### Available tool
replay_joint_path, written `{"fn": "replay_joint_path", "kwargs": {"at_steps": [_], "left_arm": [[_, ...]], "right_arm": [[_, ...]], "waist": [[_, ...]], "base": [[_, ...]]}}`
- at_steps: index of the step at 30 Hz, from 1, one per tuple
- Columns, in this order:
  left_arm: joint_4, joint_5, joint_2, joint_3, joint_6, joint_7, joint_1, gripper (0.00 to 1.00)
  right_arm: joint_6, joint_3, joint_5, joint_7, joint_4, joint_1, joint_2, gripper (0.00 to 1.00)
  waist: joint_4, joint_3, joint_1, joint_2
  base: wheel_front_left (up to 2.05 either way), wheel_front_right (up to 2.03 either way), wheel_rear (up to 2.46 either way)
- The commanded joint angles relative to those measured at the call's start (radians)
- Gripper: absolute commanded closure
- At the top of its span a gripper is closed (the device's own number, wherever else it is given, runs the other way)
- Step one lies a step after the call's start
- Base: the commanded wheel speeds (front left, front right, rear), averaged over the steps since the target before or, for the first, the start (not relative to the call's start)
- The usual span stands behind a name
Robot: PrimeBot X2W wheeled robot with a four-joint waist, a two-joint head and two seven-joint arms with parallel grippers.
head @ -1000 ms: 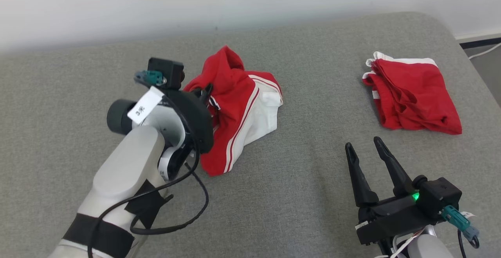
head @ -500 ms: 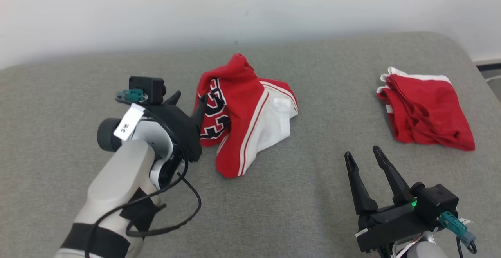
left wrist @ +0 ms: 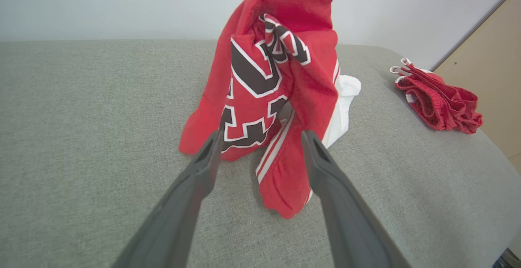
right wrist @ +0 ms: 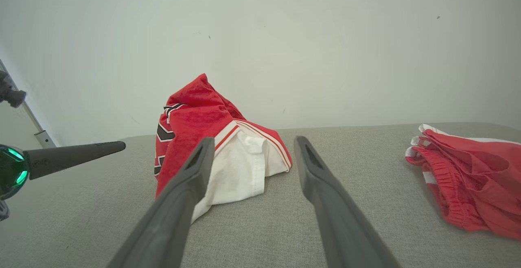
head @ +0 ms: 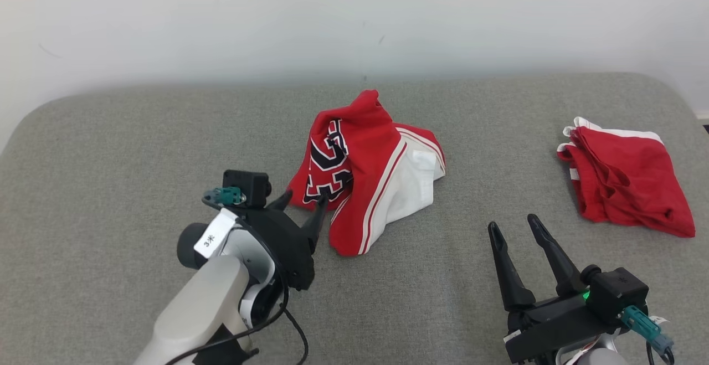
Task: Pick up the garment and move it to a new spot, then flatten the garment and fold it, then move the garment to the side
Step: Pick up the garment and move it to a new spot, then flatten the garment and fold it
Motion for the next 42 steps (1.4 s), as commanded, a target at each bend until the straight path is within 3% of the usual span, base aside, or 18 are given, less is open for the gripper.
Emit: {"fn": "replay_joint_path", "kwargs": {"at_steps": [1, 15, 34, 35, 36, 37, 42], "left_arm": [[-0.014, -0.01, 0.002, -0.01, 0.005, 0.001, 0.02, 0.0], [-0.021, -0.046, 0.001, -0.074, 0.015, 0.003, 0.073, 0.0], [0.046, -0.096, 0.001, -0.121, 0.057, -0.036, 0.004, 0.0], [0.047, -0.103, 0.002, -0.123, 0.052, -0.04, 0.001, 0.36], [0.045, -0.105, 0.002, -0.125, 0.048, -0.05, -0.002, 0.84], [0.044, -0.108, 0.002, -0.127, 0.044, -0.054, -0.004, 1.0], [0.005, -0.136, 0.001, -0.141, 0.025, -0.099, -0.025, 1.0]], "right_arm": [[-0.001, -0.002, -0.01, -0.005, -0.003, 0.003, -0.003, 0.0], [-0.001, -0.007, -0.017, 0.0, -0.016, -0.028, -0.003, 0.0], [-0.001, -0.013, -0.001, -0.004, -0.021, -0.055, -0.003, 0.0], [-0.001, -0.014, -0.001, -0.005, -0.021, -0.055, -0.003, 0.0], [-0.001, -0.015, -0.001, -0.005, -0.021, -0.055, -0.003, 0.0], [-0.001, -0.016, 0.0, -0.005, -0.02, -0.055, -0.003, 0.0], [-0.001, -0.019, 0.002, -0.005, -0.017, -0.056, -0.003, 0.0]], "waist": [[0.001, 0.006, 0.0001, 0.0], [-0.034, 0.082, 0.0001, 0.0], [-0.101, 0.147, 0.0001, 0.0], [-0.102, 0.148, 0.0001, 0.0], [-0.102, 0.149, 0.0001, 0.0], [-0.101, 0.149, 0.0001, 0.0], [-0.092, 0.142, 0.0001, 0.0]], "base": [[0.0, 0.0, 0.0], [0.0, 0.0, 0.0], [0.0, 0.0, 0.0], [0.0, 0.0, 0.0], [0.0, 0.0, 0.0], [0.0, 0.0, 0.0], [0.0, 0.0, 0.0]]}}
